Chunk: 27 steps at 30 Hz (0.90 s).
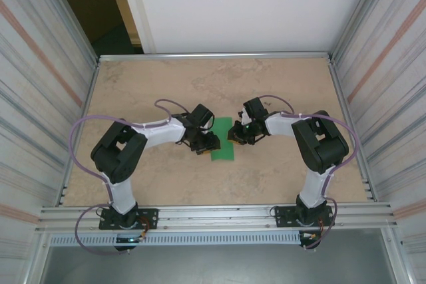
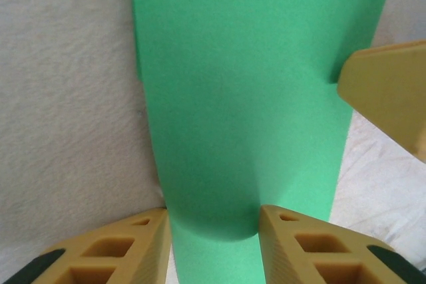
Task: Fold a paper plane with a square sheet of paper (pick it up from the middle)
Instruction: Third fold the triangle at the center of the table.
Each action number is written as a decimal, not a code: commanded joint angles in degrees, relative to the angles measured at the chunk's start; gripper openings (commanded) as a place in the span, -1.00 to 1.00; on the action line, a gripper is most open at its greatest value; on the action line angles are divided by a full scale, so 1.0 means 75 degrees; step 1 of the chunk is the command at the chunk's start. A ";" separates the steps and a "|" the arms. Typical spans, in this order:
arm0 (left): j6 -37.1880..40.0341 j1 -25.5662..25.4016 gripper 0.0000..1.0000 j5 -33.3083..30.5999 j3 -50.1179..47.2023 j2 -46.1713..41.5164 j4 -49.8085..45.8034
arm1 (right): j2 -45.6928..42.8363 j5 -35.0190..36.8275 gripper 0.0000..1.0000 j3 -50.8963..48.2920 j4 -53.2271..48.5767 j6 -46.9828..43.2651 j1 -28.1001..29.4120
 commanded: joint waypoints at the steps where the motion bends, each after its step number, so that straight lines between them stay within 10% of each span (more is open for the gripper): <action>1: 0.0113 -0.0010 -0.16 0.0583 -0.0193 -0.0173 0.0563 | 0.0465 0.0629 -0.71 -0.0333 -0.0537 0.0102 -0.0055; 10: -0.0519 0.0623 -0.02 0.2012 -0.1348 -0.0541 0.3121 | 0.0476 0.0629 -0.71 -0.0355 -0.0517 0.0101 -0.0056; 27: -0.0210 0.1081 -0.34 0.2132 -0.1037 0.0041 0.2893 | 0.0381 0.0634 -0.67 -0.0356 -0.0501 0.0036 -0.0056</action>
